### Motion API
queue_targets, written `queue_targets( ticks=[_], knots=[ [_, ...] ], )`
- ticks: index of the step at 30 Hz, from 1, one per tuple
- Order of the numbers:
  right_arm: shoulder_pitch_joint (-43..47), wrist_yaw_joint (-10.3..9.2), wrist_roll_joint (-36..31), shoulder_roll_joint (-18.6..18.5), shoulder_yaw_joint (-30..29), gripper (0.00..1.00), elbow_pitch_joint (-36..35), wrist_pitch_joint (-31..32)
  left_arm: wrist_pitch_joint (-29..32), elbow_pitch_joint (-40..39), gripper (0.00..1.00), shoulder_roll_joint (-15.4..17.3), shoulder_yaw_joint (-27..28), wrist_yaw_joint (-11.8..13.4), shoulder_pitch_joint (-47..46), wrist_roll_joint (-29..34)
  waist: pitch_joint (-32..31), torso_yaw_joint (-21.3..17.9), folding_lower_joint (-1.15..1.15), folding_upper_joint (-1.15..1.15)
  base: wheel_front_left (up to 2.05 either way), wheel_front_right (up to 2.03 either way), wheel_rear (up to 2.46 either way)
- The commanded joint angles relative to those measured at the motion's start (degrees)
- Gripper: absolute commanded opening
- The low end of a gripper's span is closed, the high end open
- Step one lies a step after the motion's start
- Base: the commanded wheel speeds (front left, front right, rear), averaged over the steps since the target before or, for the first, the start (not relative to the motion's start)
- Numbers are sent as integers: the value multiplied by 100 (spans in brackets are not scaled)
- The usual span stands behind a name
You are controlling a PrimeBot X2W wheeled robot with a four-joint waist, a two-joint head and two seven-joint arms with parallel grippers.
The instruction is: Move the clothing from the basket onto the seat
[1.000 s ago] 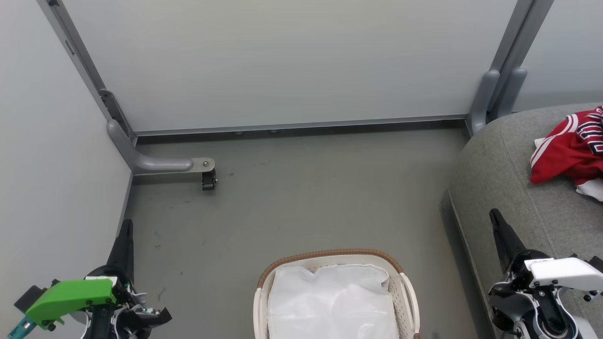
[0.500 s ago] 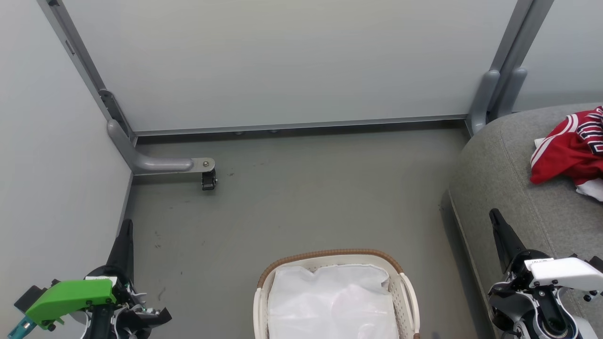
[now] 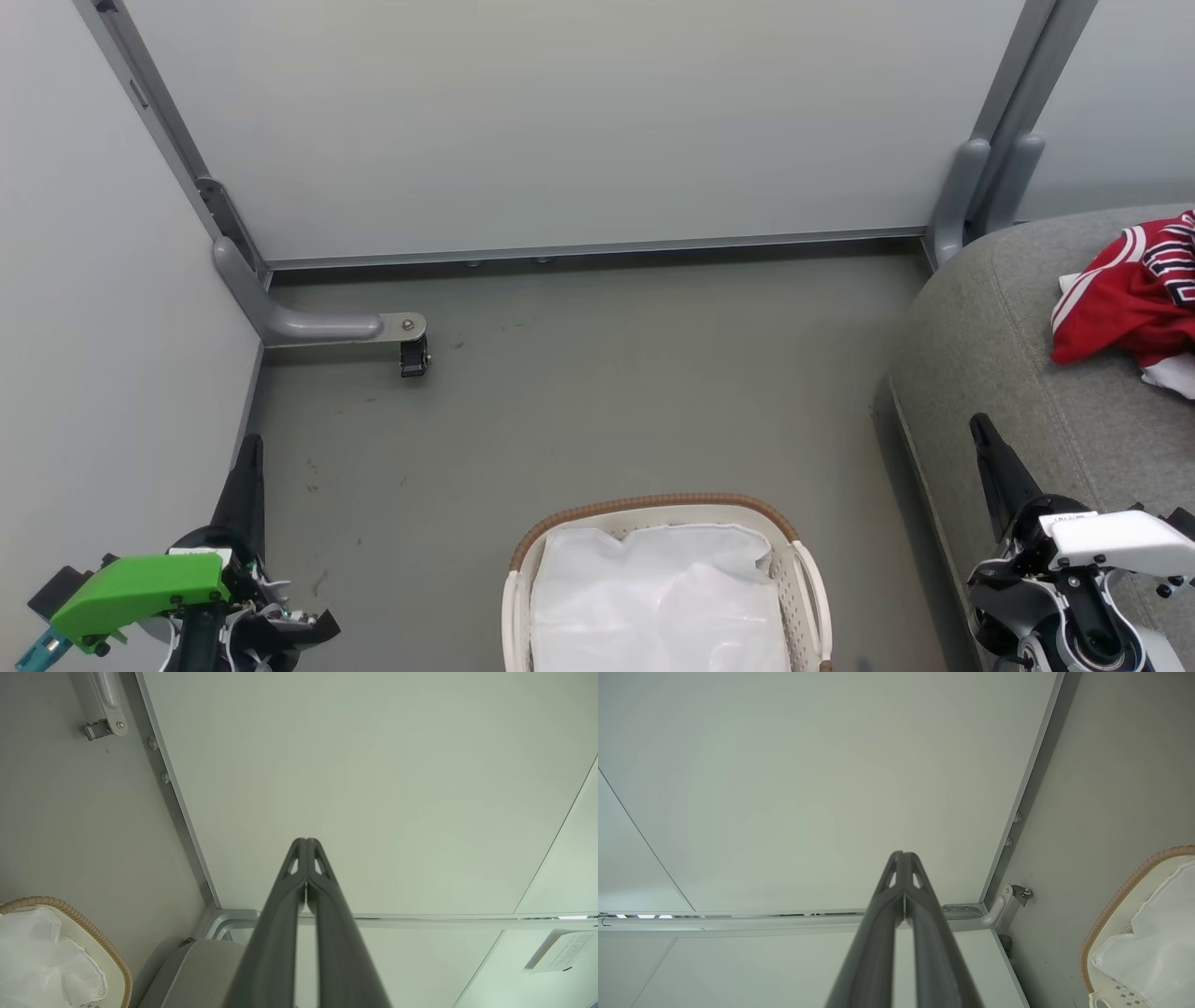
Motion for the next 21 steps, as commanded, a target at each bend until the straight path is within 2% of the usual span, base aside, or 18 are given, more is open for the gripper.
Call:
queue_targets(
  ticks=[1,21],
  knots=[
    [15,-4,20,-36,-14,0,-19,15,24,-13,0,21,17,-28,-56,3,0,0,0,50,0,0,0],
    [15,-4,20,-36,-14,0,-19,14,27,-13,0,20,19,-28,-57,6,0,0,0,50,0,0,0]
  ],
)
